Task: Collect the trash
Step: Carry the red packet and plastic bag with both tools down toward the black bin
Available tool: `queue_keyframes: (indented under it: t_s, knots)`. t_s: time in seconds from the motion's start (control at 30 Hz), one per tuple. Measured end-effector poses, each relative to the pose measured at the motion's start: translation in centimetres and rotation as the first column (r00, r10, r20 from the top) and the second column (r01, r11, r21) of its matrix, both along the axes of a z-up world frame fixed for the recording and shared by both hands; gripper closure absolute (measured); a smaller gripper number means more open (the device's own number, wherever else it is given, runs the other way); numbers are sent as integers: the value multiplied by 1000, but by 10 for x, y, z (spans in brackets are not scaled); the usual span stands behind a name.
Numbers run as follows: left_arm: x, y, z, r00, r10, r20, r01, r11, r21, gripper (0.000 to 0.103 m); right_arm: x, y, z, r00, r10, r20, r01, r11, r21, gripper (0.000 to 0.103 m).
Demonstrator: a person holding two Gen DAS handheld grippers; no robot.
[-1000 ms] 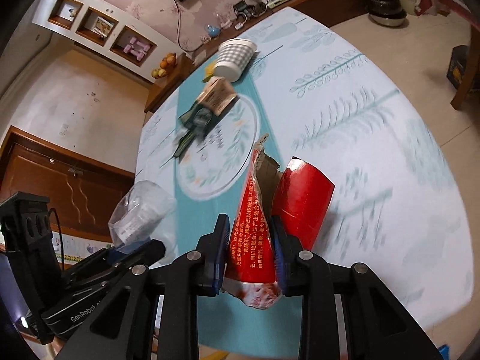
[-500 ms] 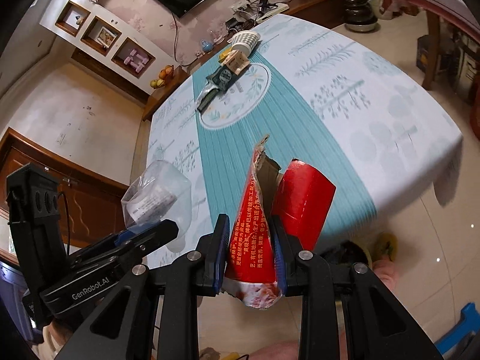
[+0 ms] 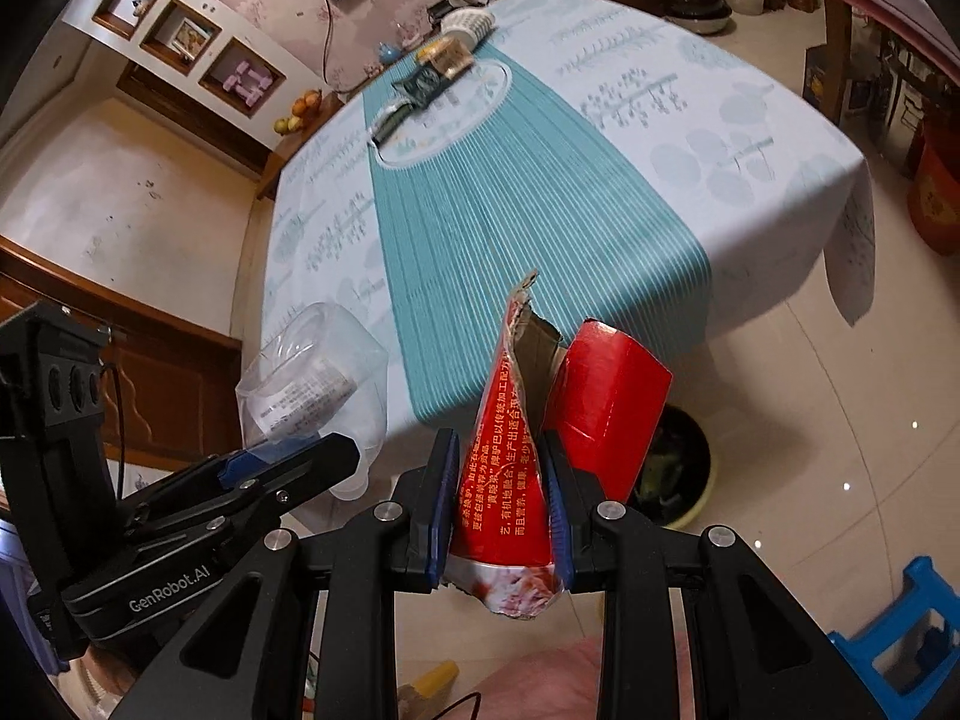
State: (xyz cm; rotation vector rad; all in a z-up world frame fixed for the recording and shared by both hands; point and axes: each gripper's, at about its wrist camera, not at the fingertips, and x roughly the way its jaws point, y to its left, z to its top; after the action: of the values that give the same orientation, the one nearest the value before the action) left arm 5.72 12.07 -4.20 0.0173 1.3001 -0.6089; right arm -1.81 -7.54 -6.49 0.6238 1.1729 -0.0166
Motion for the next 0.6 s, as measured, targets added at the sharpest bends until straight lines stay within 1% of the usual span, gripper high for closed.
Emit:
queue_keyframes:
  t_s: [0.13, 0.3, 0.43, 0.5, 0.6]
  knots:
    - [-16, -7, -18, 1000, 10, -25, -10, 999, 33, 62, -15, -5, -24, 999, 15, -35, -15, 1000, 7, 77]
    - [-39, -19, -49, 999, 31, -36, -28, 998, 63, 62, -30, -16, -66, 996, 39, -79, -37, 999, 26, 77]
    - [-55, -28, -88, 996, 65, -54, -61, 996, 72, 61, -39, -23, -113, 991, 72, -112, -67, 997, 47, 76]
    - [-62, -33, -112, 994, 82, -67, -76, 993, 87, 62, -42, -26, -140, 988, 87, -127, -81, 995, 53, 76]
    - [-71, -41, -155, 991, 105, -77, -96, 989, 113, 61, -45, -32, -185, 984, 96, -150, -86, 994, 68, 76]
